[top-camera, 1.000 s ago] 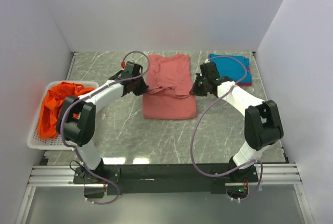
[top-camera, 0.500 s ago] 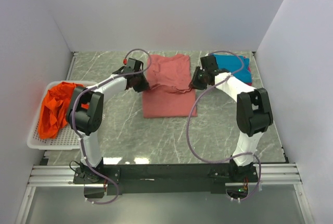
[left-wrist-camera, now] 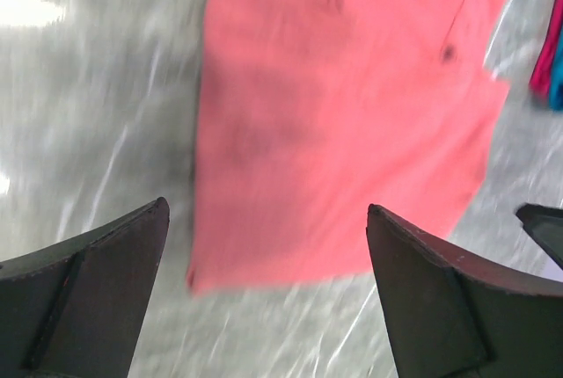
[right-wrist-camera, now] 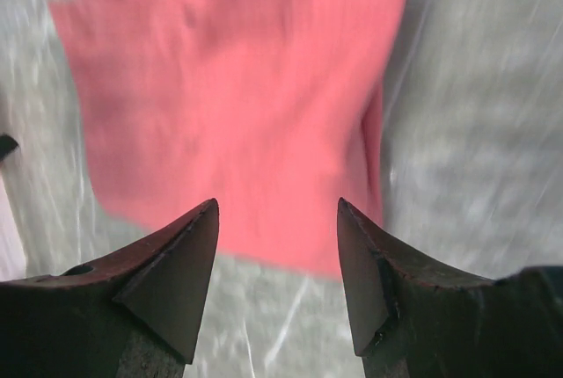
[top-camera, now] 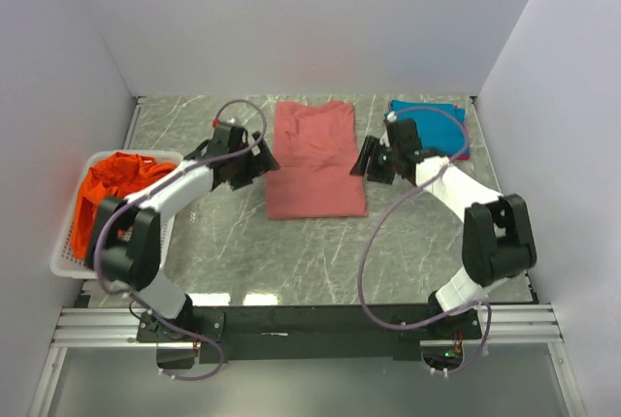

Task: Fold and stack the t-shirts
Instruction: Fold the tshirt

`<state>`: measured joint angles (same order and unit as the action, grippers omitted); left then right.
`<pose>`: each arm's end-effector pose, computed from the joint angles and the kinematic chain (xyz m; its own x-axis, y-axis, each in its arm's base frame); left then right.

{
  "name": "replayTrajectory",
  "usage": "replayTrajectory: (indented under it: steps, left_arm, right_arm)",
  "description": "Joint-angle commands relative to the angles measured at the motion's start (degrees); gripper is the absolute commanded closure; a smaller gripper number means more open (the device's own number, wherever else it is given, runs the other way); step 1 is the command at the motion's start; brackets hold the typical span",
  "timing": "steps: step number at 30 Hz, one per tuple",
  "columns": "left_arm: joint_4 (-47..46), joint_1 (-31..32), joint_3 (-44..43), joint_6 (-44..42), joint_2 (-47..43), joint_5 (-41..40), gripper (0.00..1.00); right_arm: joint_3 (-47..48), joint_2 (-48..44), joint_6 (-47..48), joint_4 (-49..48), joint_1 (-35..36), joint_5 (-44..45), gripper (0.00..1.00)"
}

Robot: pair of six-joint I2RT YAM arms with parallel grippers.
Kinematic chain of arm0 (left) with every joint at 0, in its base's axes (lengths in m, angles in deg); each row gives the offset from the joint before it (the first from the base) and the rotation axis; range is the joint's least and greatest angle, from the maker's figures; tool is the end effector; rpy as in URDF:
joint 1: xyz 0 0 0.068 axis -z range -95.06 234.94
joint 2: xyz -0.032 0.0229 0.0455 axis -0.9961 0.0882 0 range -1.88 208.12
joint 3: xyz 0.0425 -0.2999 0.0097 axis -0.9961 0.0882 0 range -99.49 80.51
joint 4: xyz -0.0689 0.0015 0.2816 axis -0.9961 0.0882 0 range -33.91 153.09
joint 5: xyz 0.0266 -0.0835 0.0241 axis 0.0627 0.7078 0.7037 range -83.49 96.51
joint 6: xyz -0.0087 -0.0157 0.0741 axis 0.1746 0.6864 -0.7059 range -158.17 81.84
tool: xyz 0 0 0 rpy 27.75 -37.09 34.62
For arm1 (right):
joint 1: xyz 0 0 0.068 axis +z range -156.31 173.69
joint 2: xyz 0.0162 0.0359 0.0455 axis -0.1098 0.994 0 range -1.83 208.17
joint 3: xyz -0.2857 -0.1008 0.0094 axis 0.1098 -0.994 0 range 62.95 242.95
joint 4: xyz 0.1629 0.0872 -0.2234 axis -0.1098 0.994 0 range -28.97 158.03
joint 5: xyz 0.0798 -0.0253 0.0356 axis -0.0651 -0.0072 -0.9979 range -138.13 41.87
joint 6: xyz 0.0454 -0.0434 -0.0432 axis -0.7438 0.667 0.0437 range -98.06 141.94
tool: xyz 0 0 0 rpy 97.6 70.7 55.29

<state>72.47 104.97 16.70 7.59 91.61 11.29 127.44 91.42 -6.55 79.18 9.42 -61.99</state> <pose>0.3766 -0.1430 0.2243 -0.7554 -0.4844 -0.4412 -0.2086 0.8161 -0.5389 0.3812 0.1233 0.2285 -0.8185 0.2507 -0.5169 -0.0343 0.8768 0.4796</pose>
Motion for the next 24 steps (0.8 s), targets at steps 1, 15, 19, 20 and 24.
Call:
replayTrajectory:
  steps: [1, 15, 19, 20, 24]
  left_arm:
    - [-1.53, 1.58, 8.16, 1.26, -6.47, 2.34, 0.01]
    - [-9.18, 5.02, 20.66, 6.89, -6.23, 5.51, 0.30]
    - [-8.47, 6.51, 18.64, 6.19, -2.80, 4.63, 0.43]
    - [-8.47, 6.86, 18.55, 6.10, -2.27, 4.72, 0.44]
    - [-8.47, 7.56, 17.85, 6.18, 0.02, 4.89, 0.55]
  right_arm:
    - [-8.13, -6.41, -0.95, -2.50, 1.24, -1.95, 0.37]
    - [-20.63, -5.11, -2.71, -8.40, 1.24, -3.45, 0.52]
    - [-21.51, -4.31, -3.32, -8.92, 1.32, -3.36, 0.53]
    - [-21.68, -4.31, -3.41, -9.01, 1.24, -2.40, 0.54]
    - [-22.04, -3.96, -3.59, -8.66, 1.15, -0.20, 0.55]
